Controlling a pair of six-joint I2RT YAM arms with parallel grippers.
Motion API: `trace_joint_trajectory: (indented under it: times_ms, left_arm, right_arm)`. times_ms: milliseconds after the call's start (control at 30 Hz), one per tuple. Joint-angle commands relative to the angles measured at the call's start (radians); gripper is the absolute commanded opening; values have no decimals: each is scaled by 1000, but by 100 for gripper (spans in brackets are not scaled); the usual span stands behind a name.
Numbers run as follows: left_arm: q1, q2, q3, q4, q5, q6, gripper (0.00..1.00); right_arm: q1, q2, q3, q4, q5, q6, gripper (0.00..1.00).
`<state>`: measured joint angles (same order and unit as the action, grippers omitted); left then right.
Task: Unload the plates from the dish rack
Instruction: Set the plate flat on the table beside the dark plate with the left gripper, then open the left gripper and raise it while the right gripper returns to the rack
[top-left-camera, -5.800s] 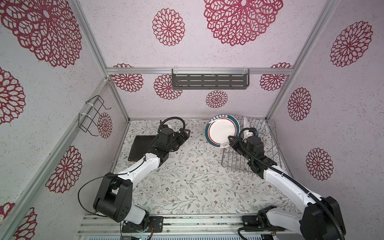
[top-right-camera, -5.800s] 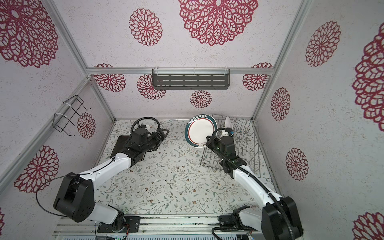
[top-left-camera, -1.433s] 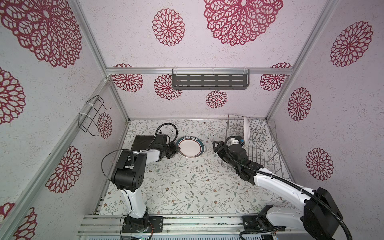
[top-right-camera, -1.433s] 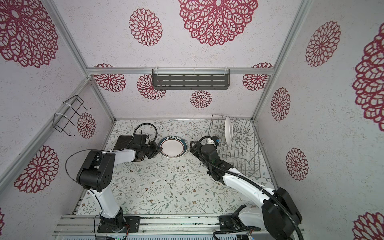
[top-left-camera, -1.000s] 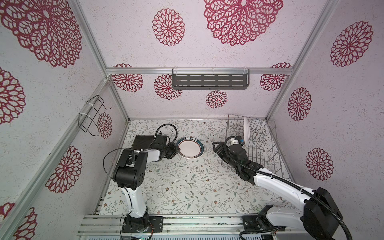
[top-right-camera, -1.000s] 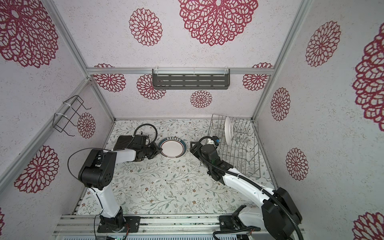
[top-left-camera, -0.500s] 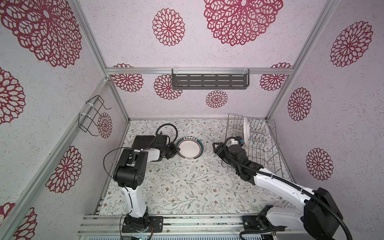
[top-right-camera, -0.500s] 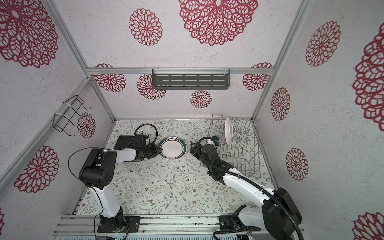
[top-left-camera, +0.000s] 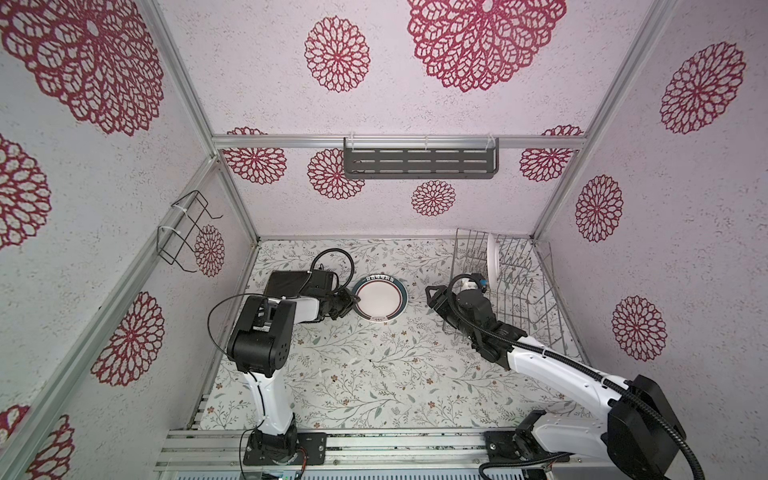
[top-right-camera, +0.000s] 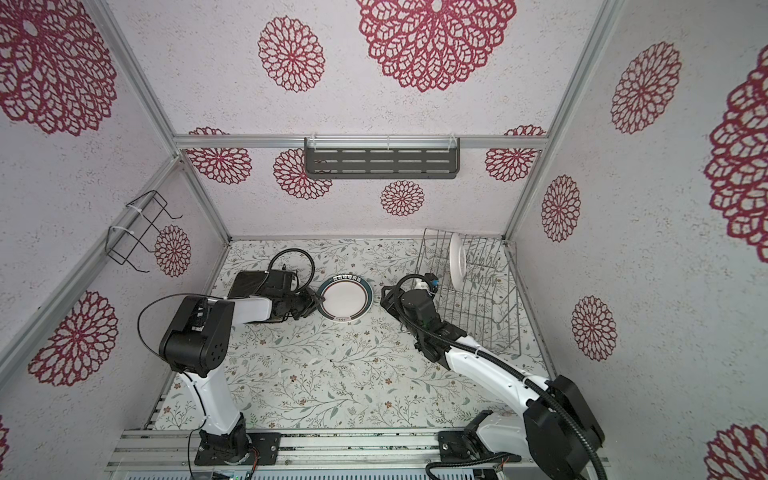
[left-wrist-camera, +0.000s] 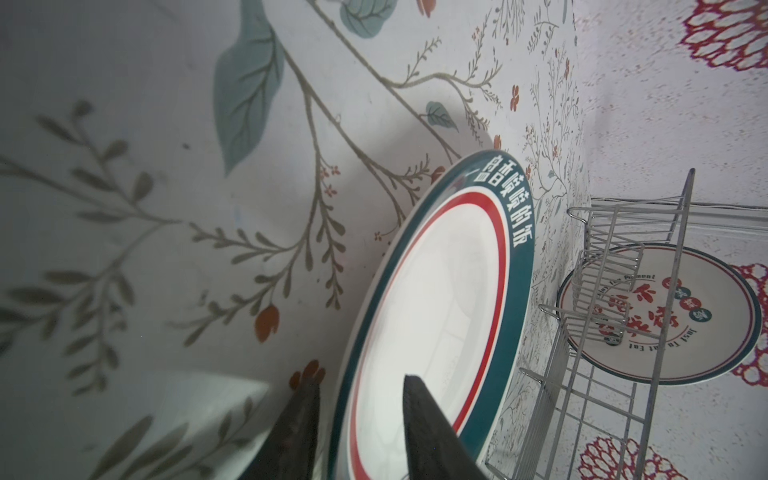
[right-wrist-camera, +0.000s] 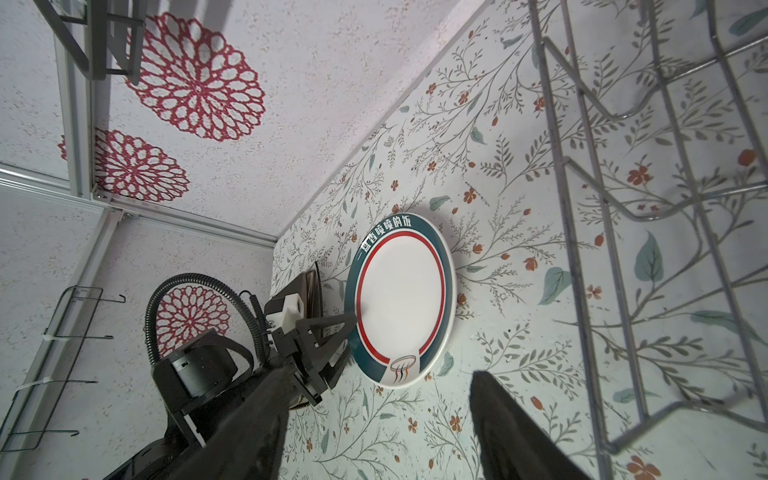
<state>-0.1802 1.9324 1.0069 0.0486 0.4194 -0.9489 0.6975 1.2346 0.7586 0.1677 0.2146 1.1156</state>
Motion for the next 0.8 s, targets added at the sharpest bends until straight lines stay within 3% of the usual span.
trace_joint_trajectory:
  times_ms: [0, 300, 500, 767]
  left_arm:
    - [5, 7, 33, -34, -22, 28, 46]
    - [-5, -68, 94, -234, -152, 101, 61]
    - [-12, -147, 116, -306, -221, 148, 65]
    - [-41, -284, 127, -351, -265, 199, 67]
  right_arm:
    - [-1, -31, 1, -12, 35, -39, 71]
    - [-19, -56, 57, -133, 82, -131, 72]
    - [-44, -72, 125, -303, 170, -242, 72]
    - [-204, -70, 243, -571, 245, -463, 74]
